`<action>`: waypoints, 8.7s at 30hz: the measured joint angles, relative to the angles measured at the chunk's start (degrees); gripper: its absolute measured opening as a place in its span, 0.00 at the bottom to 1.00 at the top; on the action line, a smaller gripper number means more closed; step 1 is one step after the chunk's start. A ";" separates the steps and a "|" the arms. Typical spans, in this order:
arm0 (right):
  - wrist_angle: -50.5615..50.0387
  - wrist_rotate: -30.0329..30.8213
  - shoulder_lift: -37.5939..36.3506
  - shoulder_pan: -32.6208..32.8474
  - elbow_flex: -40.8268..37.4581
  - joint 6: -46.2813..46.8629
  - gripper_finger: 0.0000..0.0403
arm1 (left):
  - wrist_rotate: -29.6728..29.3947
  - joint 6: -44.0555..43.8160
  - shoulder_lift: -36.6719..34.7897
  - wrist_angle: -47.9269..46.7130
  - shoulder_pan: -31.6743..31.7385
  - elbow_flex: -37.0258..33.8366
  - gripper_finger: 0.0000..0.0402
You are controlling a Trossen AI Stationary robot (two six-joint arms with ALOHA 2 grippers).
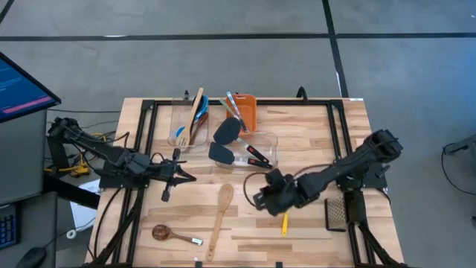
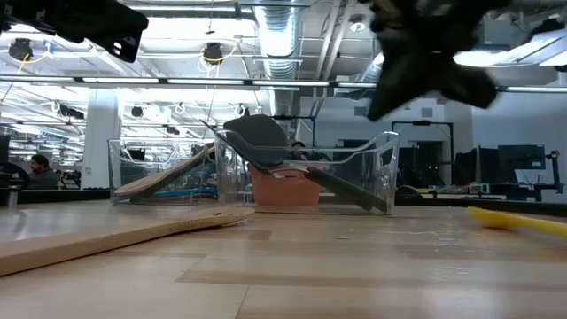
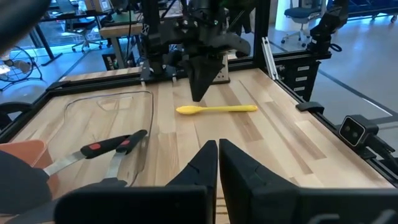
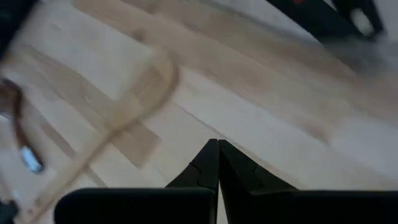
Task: Pick & Place Kitchen Items
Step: Put the yellow serving spoon into the top transparent bin
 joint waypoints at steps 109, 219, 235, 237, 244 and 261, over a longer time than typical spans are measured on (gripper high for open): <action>-17.21 -23.98 17.20 6.96 4.87 36.52 0.20 | 0.11 0.15 0.20 0.26 0.00 0.07 0.01; 30.54 45.07 13.99 -6.53 11.91 -64.43 0.07 | 9.42 -3.32 48.06 57.15 23.21 13.70 0.24; 30.52 44.90 13.99 -6.55 11.89 -64.54 0.07 | 11.43 -1.49 48.06 56.96 23.81 13.70 0.01; 30.52 44.92 13.99 -6.58 11.89 -64.54 0.09 | 11.62 -1.51 48.06 56.98 24.21 13.70 0.01; 30.51 44.79 13.94 -6.50 11.89 -64.56 0.31 | 11.02 -1.11 48.04 56.78 25.78 13.70 0.01; 21.81 44.73 3.66 1.18 11.88 -64.39 0.66 | 13.42 0.15 40.20 44.71 30.04 13.70 0.01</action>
